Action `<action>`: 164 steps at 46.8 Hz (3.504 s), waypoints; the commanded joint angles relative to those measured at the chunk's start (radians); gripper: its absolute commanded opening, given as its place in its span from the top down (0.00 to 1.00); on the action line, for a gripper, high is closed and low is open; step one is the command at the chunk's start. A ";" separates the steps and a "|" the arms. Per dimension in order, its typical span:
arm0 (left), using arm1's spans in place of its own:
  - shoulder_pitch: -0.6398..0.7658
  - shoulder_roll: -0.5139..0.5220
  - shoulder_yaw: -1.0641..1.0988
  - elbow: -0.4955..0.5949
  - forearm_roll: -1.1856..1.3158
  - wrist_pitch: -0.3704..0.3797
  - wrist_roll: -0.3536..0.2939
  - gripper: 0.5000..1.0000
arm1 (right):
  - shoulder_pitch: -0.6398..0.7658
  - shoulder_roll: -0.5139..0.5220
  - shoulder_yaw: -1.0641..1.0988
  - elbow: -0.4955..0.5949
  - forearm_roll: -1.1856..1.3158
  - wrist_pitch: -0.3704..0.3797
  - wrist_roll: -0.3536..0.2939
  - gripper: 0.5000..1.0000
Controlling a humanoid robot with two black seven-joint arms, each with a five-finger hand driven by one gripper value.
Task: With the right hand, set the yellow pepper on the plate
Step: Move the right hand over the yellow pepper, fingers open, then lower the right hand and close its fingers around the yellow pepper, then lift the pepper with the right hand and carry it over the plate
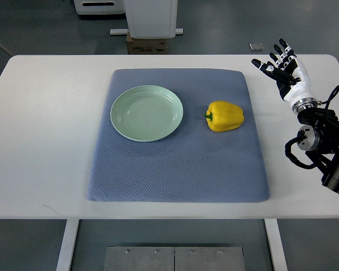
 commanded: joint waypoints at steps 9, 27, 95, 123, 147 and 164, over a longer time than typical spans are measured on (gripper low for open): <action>0.000 0.000 0.000 -0.001 0.000 0.000 0.000 0.00 | 0.057 -0.051 -0.152 0.072 -0.104 -0.001 0.068 0.00; 0.000 0.000 0.000 0.001 0.000 0.000 0.000 0.00 | 0.172 -0.130 -0.442 0.111 -0.193 -0.011 0.074 0.00; 0.000 0.000 0.000 0.001 0.000 0.000 0.000 0.00 | 0.315 -0.101 -0.951 0.186 -0.413 -0.179 0.074 0.01; 0.000 0.000 0.000 0.001 0.000 0.000 0.000 0.00 | 0.316 -0.069 -0.997 0.172 -0.413 -0.225 0.074 0.25; 0.000 0.000 0.000 0.001 0.000 0.000 0.000 0.00 | 0.322 -0.060 -0.996 0.166 -0.413 -0.228 0.074 1.00; 0.000 0.000 0.000 0.001 0.000 0.000 0.000 0.00 | 0.358 -0.052 -0.985 0.175 -0.399 -0.264 0.074 1.00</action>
